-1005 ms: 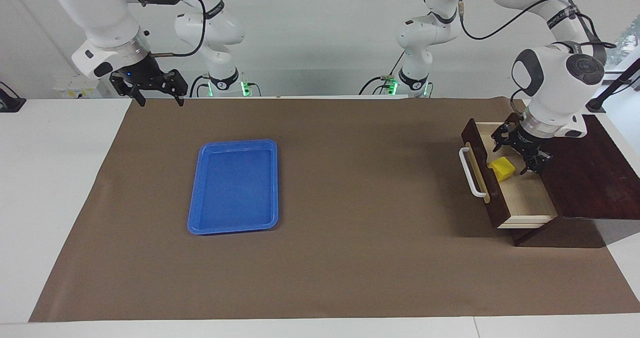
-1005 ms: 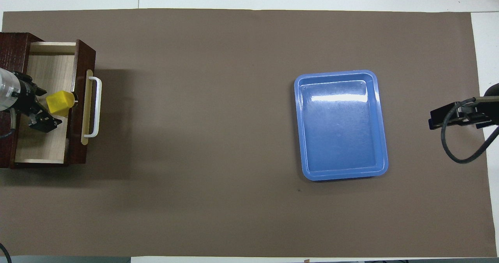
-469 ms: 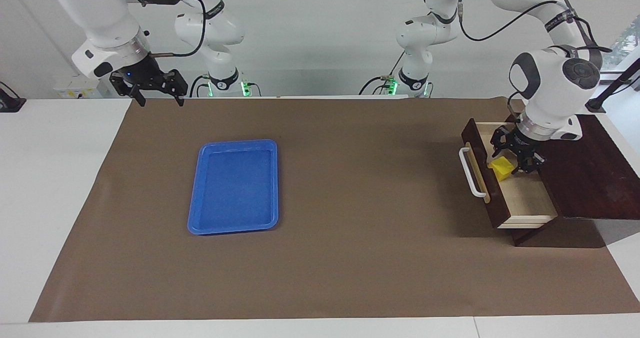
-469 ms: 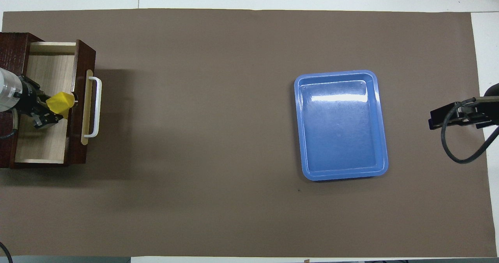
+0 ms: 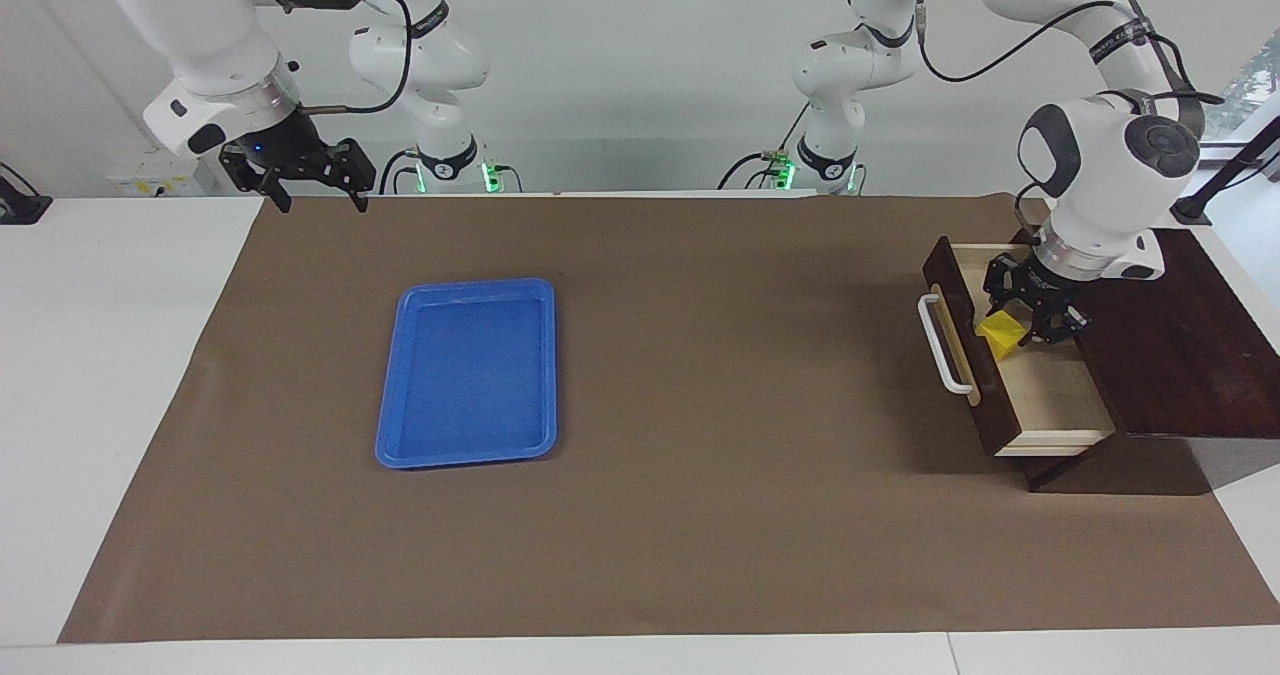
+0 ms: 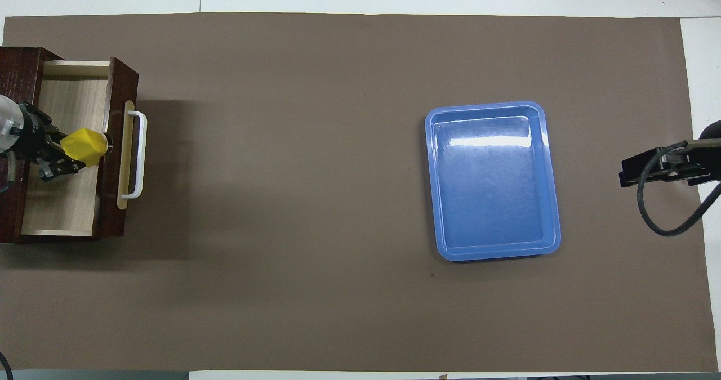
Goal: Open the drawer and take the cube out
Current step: 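Reach into the open drawer and grasp the yellow cube with the left gripper, then lift the cube out with the left gripper while the right gripper approaches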
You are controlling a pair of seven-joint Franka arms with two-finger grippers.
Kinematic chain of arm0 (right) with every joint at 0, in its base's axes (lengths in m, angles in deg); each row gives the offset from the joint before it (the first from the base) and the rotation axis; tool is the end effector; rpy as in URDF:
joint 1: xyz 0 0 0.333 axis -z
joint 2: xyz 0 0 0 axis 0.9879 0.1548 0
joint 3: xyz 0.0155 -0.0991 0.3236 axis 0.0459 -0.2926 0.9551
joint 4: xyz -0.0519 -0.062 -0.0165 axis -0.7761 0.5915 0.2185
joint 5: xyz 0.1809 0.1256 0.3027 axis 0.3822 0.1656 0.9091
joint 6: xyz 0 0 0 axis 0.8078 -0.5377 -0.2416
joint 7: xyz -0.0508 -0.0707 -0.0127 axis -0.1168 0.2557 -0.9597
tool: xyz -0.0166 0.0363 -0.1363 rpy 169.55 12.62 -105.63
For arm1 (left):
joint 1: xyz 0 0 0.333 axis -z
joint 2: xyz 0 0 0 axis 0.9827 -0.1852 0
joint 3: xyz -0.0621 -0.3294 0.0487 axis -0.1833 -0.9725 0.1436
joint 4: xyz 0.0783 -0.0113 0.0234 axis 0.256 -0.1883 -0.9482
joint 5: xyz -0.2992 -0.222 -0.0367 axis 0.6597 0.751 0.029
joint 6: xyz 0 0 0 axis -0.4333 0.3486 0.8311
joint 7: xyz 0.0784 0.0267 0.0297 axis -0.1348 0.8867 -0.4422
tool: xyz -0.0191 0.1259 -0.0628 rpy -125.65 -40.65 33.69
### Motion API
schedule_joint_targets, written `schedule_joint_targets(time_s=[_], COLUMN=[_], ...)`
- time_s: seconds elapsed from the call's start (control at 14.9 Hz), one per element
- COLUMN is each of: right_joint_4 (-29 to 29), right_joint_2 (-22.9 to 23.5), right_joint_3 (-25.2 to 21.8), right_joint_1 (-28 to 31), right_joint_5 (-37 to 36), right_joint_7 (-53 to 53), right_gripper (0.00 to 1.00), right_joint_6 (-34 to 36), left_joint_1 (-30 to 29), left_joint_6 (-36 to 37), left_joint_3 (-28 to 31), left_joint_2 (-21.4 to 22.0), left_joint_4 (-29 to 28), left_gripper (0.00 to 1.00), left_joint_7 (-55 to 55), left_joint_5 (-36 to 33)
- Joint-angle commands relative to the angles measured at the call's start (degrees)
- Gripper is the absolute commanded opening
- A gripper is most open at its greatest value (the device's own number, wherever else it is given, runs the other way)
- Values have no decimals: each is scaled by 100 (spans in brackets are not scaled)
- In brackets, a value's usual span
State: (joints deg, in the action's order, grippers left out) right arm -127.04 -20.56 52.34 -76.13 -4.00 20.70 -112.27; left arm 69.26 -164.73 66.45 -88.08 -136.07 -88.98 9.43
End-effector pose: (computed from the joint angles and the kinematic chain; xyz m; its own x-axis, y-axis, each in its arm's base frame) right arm 0.4979 -0.0006 0.6026 0.9918 -0.0121 -0.1271 -0.0111 -0.9999 0.0092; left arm 0.5740 0.0448 0.4682 -0.4168 0.9051 0.0845 0.9087 0.4173 0.0129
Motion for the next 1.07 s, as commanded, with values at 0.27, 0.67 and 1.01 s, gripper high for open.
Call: schedule_joint_targets(time_s=[0.27,0.67,1.01], right_joint_4=[-154,-136,-329], right_joint_2=[-141,-133,-159], right_joint_3=[38,38,38], right_joint_1=[190,190,198], right_joint_5=[-87,-8,667], right_joint_7=[-118,-118,810], right_gripper=[100,100,100], right_joint_6=[-3,32,-56], left_joint_1=[311,1620,2605], left_joint_6=[1582,1539,1600], left_joint_3=[-83,-92,-74], left_joint_2=[-332,-315,-508], left_joint_4=[2001,1906,1906], left_gripper=[0,0,0], left_joint_7=[992,1556,1276], left_joint_5=[332,191,182])
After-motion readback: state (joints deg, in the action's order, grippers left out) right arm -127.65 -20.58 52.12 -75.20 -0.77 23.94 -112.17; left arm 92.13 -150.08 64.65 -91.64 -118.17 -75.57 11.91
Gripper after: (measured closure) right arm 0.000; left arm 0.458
